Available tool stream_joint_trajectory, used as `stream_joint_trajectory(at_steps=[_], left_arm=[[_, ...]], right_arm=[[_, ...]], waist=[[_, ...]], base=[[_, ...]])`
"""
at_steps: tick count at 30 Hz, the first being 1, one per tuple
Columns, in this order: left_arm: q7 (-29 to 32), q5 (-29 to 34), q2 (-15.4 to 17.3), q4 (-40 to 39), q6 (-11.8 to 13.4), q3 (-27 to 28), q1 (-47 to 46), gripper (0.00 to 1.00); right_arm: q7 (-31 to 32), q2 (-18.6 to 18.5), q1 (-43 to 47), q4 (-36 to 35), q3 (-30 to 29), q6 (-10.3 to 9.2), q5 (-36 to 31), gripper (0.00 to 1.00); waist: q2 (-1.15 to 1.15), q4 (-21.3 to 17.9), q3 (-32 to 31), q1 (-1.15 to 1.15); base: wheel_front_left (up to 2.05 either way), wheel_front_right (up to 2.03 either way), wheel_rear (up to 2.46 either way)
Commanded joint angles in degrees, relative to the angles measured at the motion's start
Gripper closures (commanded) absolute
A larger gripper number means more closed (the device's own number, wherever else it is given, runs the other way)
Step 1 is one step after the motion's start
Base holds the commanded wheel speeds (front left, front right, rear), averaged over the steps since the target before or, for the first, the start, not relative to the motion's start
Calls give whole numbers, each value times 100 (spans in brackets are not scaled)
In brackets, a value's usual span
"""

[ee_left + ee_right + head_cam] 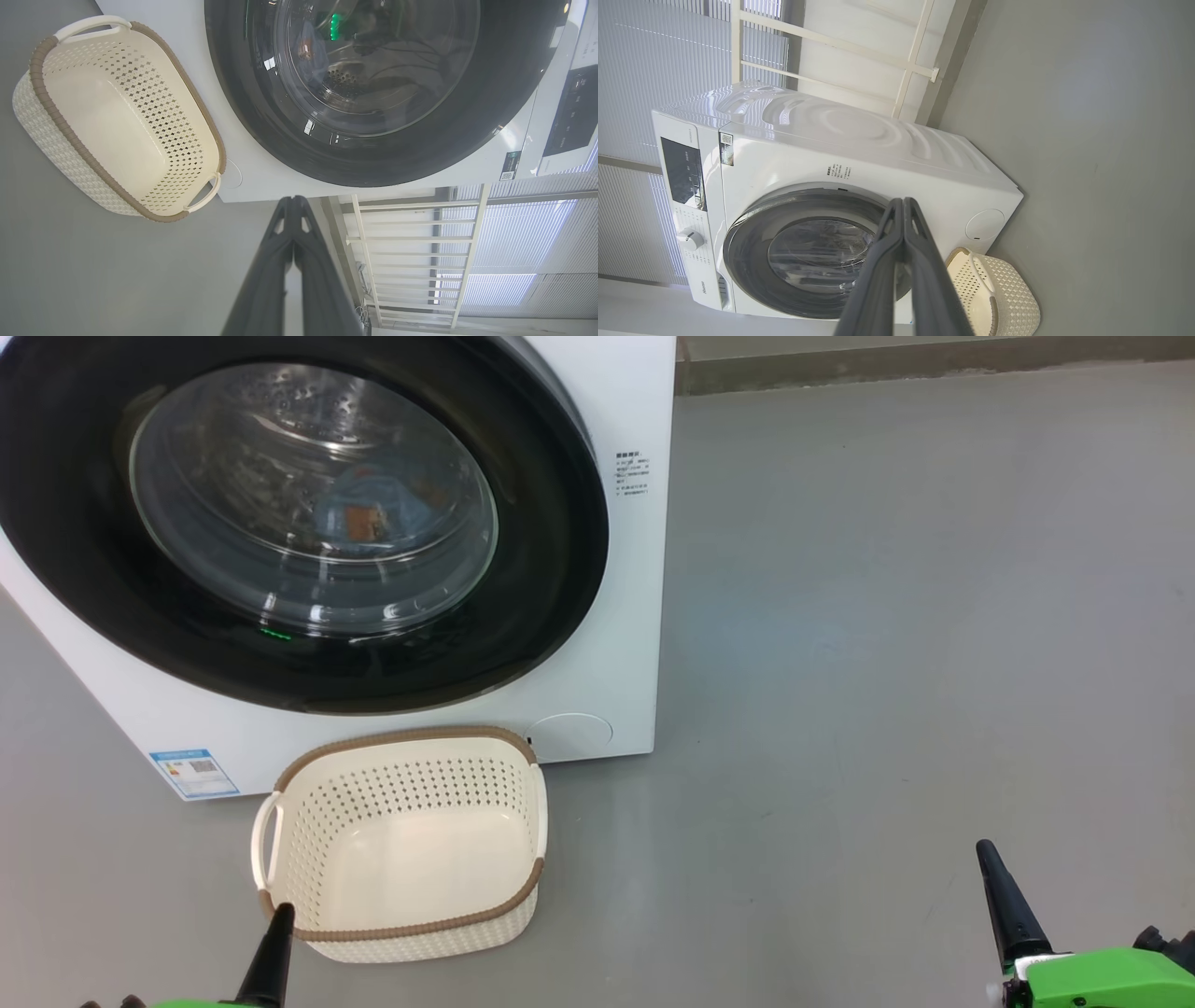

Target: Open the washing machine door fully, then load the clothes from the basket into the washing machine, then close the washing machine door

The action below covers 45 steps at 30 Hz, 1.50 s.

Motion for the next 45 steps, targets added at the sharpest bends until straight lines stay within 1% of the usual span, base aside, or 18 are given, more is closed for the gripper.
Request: stream_joint_trajectory(at_steps=[1,21,45], left_arm=[[50,-151,106,-98,-63,199,-289,100],[372,-1203,117,-39,-158,396,-544,100],[392,-1182,100,-38,-158,420,-546,100]], right_arm=[[54,-10,-308,-133,70,-7,197,100],[371,25,-475,-122,43,-12,1425,100],[370,25,-475,-122,44,-12,1426,100]], waist=[[0,-2,2,0],[0,-35,27,0],[0,-35,27,0]], base=[[0,0,0],[0,0,0],[0,0,0]])
